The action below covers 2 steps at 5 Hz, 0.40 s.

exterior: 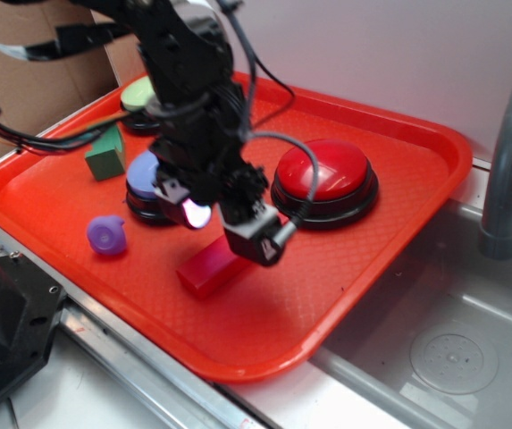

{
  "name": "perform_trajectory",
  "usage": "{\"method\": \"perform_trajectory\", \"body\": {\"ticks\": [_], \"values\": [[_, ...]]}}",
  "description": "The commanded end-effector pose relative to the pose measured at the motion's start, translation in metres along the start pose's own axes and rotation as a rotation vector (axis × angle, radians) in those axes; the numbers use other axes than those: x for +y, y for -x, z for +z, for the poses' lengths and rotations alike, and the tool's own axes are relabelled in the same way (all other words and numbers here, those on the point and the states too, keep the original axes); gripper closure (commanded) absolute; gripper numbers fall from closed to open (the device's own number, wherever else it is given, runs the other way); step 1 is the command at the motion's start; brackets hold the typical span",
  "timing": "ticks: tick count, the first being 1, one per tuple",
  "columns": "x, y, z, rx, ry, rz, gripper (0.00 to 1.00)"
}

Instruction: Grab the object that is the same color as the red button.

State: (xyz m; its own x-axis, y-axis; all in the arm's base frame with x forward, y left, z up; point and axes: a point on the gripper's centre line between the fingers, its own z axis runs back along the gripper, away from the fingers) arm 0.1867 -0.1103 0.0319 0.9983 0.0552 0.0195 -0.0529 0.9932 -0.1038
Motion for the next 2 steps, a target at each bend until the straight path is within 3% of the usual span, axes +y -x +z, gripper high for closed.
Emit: {"method": "perform_trajectory", "body": {"ticks": [1, 2], "values": [[-0.0008, -0.0015, -0.0144, 0.0, -0.022, 0.006, 0.0], [-0.0015, 0.0005, -0.0146, -0.025, -0.013, 0.031, 1.0]]}}
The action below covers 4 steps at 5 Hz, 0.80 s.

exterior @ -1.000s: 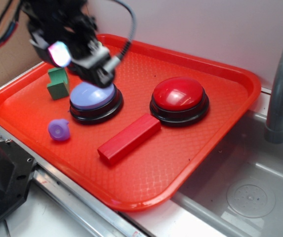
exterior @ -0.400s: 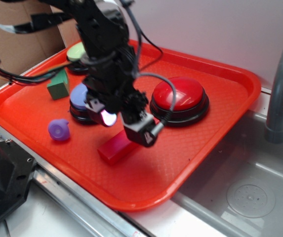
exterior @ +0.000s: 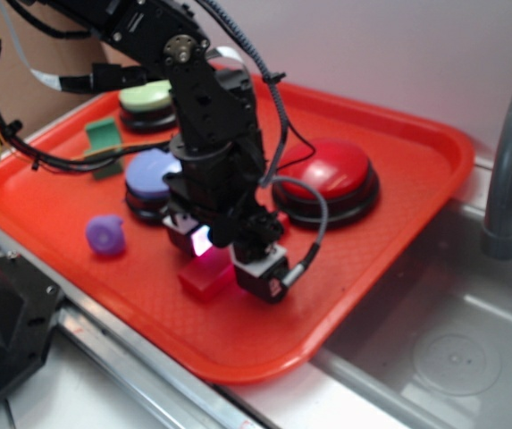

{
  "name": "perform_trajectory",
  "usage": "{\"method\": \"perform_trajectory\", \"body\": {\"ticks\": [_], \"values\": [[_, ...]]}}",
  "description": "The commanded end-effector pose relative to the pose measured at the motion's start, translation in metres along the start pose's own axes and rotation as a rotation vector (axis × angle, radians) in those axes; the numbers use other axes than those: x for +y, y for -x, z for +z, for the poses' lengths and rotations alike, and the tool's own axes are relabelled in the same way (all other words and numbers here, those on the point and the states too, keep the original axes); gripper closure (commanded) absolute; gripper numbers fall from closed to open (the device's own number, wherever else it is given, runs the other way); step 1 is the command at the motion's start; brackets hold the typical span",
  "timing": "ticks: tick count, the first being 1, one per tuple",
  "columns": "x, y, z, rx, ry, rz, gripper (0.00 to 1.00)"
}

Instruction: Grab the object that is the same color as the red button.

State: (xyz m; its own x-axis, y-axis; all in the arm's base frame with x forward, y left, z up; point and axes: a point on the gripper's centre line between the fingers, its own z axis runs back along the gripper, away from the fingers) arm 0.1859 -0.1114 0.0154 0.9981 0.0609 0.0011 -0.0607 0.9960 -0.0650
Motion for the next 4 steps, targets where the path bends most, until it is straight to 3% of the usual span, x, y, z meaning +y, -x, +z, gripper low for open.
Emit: {"method": "perform_trajectory", "body": {"ticks": [1, 2, 4], "values": [[-0.002, 0.0, 0.003, -0.037, 0.043, 0.03, 1.0], [0.001, -0.001, 0.01, -0.045, 0.043, 0.06, 1.0], [0.019, -0.016, 0.109, -0.109, 0.04, 0.116, 1.0]]}}
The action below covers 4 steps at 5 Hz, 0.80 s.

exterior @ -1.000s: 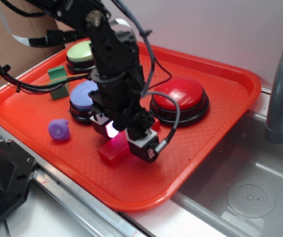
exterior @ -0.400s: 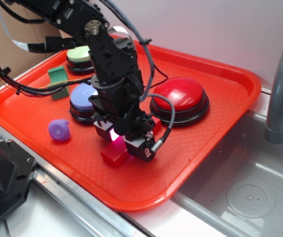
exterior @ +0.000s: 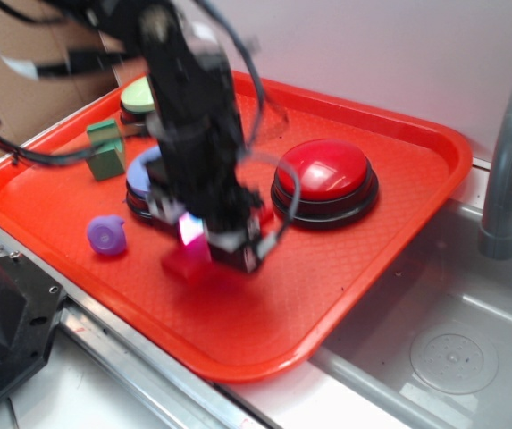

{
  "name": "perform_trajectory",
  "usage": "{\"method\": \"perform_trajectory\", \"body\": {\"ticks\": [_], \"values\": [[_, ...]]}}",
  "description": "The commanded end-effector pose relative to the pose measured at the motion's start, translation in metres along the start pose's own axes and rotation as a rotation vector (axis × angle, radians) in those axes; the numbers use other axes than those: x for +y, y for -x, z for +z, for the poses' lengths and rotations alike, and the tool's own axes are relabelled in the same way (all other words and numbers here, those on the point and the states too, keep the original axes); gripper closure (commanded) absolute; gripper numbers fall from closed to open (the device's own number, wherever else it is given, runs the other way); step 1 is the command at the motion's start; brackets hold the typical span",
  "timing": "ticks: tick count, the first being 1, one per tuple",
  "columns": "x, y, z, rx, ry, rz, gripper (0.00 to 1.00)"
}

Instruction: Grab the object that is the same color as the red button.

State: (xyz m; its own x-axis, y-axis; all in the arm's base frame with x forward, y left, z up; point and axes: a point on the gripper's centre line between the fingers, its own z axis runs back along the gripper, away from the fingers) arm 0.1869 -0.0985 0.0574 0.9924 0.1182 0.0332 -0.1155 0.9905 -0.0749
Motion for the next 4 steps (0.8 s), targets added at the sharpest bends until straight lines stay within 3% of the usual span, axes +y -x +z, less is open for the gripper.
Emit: {"method": "perform_trajectory", "body": {"ticks": [1, 2, 4], "values": [[0.037, -0.024, 0.11, -0.101, 0.016, 0.134, 1.0], [0.064, -0.025, 0.141, -0.174, 0.011, 0.203, 1.0], [0.096, -0.016, 0.156, -0.224, 0.015, 0.3, 1.0]]}}
